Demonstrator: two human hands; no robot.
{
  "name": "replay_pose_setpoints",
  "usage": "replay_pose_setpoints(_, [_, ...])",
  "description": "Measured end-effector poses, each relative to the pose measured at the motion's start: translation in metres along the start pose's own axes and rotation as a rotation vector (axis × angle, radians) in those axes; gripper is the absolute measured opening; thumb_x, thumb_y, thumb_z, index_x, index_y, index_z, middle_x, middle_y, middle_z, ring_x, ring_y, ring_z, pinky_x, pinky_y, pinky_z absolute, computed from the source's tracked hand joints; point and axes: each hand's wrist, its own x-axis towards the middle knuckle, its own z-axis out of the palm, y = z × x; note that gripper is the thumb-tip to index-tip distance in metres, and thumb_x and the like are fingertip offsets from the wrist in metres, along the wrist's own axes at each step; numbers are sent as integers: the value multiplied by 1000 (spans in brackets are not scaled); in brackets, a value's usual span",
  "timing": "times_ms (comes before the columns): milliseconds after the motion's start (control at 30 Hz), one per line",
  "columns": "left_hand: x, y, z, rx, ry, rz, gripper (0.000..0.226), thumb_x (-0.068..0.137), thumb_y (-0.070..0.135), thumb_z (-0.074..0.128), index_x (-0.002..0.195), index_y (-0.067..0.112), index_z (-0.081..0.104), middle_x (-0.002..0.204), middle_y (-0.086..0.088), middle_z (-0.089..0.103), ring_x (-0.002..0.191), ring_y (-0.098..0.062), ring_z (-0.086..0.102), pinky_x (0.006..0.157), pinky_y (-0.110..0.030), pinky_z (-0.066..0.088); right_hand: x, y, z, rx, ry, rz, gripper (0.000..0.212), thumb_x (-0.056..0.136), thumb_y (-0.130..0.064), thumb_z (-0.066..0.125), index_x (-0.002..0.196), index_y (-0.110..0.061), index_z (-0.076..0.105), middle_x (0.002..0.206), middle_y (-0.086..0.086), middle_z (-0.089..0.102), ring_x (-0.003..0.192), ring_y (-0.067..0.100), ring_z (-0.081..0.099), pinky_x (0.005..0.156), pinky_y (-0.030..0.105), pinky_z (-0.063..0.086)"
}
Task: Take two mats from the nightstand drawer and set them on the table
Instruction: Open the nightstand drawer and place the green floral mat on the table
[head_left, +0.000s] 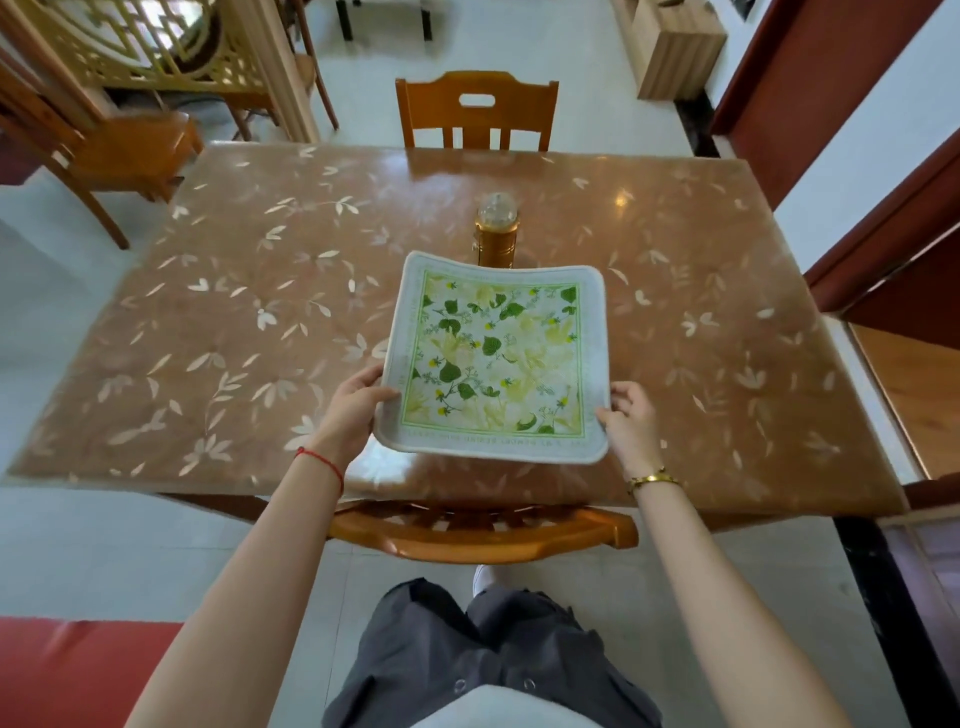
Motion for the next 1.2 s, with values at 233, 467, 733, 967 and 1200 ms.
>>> replay_pose_setpoints(233, [56, -20, 9, 28, 72, -129, 46, 84, -20, 45, 103, 16, 68, 101, -6, 70, 97, -26, 65, 77, -34, 55, 50, 19, 26, -193, -47, 19, 20, 84, 6, 59, 97, -9, 56, 95, 3, 59, 83, 14, 56, 61, 11, 44])
replay_pose_setpoints(467, [84, -44, 5, 129, 135, -227, 45, 83, -19, 45, 106, 12, 67, 94, -5, 68, 101, -30, 60, 89, -38, 52, 65, 46, 50, -310, -74, 101, 18, 81, 6, 59, 92, -8, 55, 89, 2, 58, 87, 21, 55, 80, 34, 49])
replay_pose_setpoints(733, [88, -60, -3, 134, 193, -288, 46, 88, -15, 51, 120, 17, 59, 100, 2, 67, 94, -17, 63, 72, -23, 53, 60, 60, 67, -386, -24, 113, 14, 83, 1, 60, 95, -5, 60, 88, 5, 63, 91, 29, 61, 84, 43, 52])
replay_pose_setpoints(967, [90, -65, -12, 401, 166, -161, 62, 86, -12, 55, 142, 12, 49, 121, -8, 66, 106, -23, 64, 81, -27, 54, 62, 70, 70, -424, 69, 186, 22, 87, 0, 54, 104, -6, 67, 104, 11, 68, 104, 30, 58, 93, 41, 48])
replay_pose_setpoints(1200, [114, -57, -6, 865, 131, 244, 53, 93, 2, 51, 145, 7, 45, 144, -12, 48, 136, -27, 42, 115, -42, 35, 92, 61, 87, -542, 94, -26, 35, 96, -13, 43, 130, -10, 54, 136, 7, 53, 133, 26, 39, 115, 43, 27])
